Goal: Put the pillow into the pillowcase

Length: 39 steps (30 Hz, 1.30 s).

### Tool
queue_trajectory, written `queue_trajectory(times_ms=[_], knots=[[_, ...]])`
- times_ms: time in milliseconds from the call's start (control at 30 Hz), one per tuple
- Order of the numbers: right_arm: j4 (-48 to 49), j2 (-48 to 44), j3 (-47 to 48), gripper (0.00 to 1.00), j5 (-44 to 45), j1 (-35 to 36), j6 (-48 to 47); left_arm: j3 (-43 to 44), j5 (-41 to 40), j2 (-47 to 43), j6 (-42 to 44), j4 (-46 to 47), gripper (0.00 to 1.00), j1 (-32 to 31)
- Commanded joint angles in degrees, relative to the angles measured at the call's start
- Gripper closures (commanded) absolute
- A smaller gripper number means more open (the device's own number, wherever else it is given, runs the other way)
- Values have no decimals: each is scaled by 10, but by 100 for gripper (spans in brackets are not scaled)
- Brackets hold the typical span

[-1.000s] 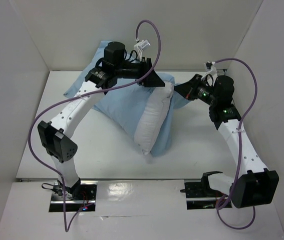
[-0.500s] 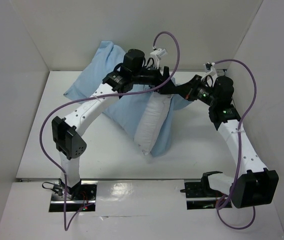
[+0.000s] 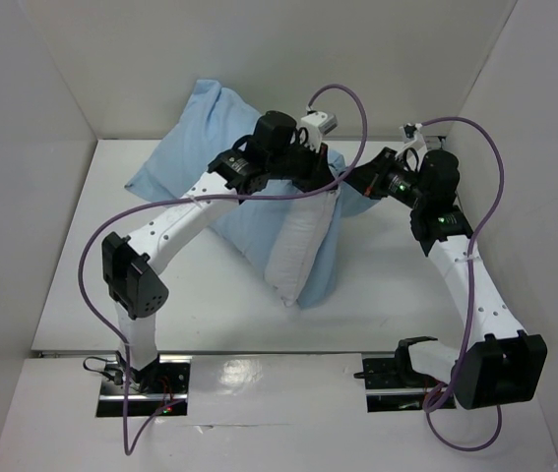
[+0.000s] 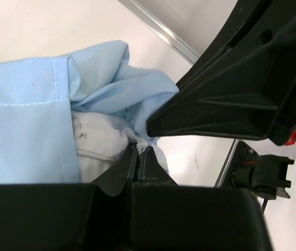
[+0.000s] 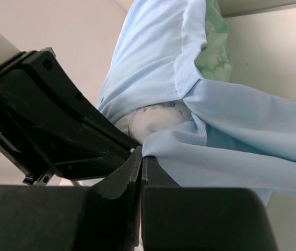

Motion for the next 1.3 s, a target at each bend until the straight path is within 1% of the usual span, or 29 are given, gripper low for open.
queue_trajectory(times_ms=[0,133,233,400,467,600,700,767,833,900,1000,1033,1067,1100,1133,1200,1233,1267], knots=[[103,-25,23,100,-17,-3,15,-30,-22,-29,12,-24,100,3],[129,-20,23,100,-24,-3,37,-68,-9,-35,24,-18,100,3],[150,-15,34,100,-41,-3,50,-81,6,-10,17,-12,100,9],[178,-21,46,100,-81,-3,80,-93,7,34,-4,38,100,20],[184,-26,46,100,-95,-3,96,-75,7,60,-11,38,100,20],[206,-50,41,100,-123,-3,119,-52,-20,101,-22,45,100,25],[201,-64,41,100,-145,-3,126,-44,-20,134,-35,55,100,36],[201,-64,41,100,-167,-3,126,-33,-5,150,-42,62,100,36],[223,-59,32,100,-188,-3,133,-20,-5,178,-42,62,100,36],[232,-59,26,100,-188,-3,139,-4,0,197,-42,49,100,30],[266,-53,26,100,-188,-3,151,-29,7,209,-42,57,100,30],[278,-48,26,100,-197,-3,160,-51,0,209,-42,57,100,30],[310,-42,31,100,-209,5,170,-59,0,209,-48,70,100,30],[319,-42,31,100,-215,11,175,-67,0,215,-54,75,100,30],[313,-37,44,100,-215,23,160,-73,5,215,-60,75,100,30],[230,-37,44,100,-207,30,117,-73,5,223,-68,81,100,37],[175,-45,49,100,-197,30,79,-52,11,229,-73,69,100,42],[153,-45,42,100,-181,30,64,-36,20,229,-73,55,100,42]])
